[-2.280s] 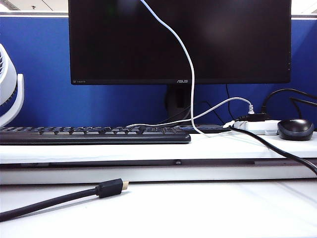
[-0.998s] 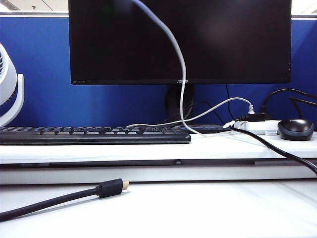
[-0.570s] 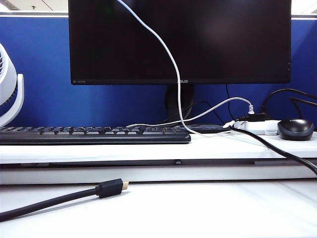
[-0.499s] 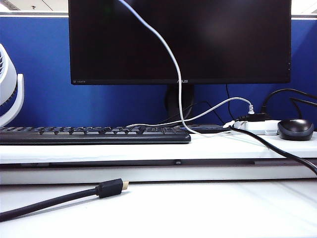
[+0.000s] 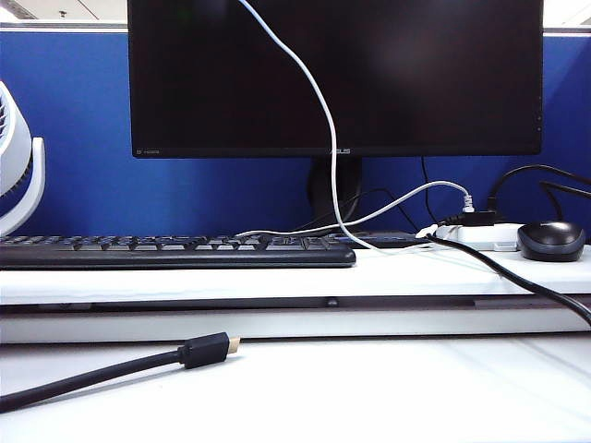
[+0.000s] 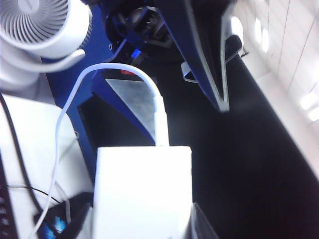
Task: Pick up the Type-C charging cable and the charging base, insert one end of the Type-C charger into the corresponding slot on the base, and finally place the plugged-in charger back on the table.
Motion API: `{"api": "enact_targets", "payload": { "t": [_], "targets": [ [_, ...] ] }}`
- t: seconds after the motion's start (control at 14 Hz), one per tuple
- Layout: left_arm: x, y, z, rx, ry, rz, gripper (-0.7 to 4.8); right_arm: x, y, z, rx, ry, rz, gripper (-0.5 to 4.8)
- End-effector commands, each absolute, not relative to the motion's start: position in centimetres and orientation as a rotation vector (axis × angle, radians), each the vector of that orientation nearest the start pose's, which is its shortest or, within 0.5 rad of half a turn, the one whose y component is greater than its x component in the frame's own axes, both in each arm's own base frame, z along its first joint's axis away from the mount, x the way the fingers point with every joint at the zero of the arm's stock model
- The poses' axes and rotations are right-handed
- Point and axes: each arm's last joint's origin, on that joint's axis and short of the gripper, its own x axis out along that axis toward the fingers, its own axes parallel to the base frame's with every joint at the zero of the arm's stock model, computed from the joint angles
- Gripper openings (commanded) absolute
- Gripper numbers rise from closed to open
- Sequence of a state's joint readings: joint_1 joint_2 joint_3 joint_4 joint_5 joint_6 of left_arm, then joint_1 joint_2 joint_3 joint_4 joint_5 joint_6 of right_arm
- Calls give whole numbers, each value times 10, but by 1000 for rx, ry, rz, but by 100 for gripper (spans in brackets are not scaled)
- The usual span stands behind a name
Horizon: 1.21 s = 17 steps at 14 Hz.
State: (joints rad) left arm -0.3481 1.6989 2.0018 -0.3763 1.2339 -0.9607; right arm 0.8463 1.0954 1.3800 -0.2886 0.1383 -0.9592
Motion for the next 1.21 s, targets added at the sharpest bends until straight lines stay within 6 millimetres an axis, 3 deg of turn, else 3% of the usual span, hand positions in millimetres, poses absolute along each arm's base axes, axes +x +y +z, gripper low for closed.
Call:
{"api": "enact_targets", "payload": {
  "t": [0.07, 0.57, 0.78, 1.14, 1.21],
  "targets": [
    [315, -142, 496, -757, 770, -1426, 350, 143, 155, 471, -777, -326, 648, -1],
    [315, -142, 496, -757, 778, -1435, 350, 143, 156, 470, -389, -184, 691, -1],
    [313, -142, 501, -708, 730, -1504, 350, 143, 156, 470, -387, -187, 694, -1],
    [311, -141, 521, -596, 461, -1560, 350, 143, 156, 470, -389, -182, 692, -1],
    [314, -131, 524, -586, 414, -1540, 350, 143, 156, 469, -385, -168, 696, -1]
  ]
}}
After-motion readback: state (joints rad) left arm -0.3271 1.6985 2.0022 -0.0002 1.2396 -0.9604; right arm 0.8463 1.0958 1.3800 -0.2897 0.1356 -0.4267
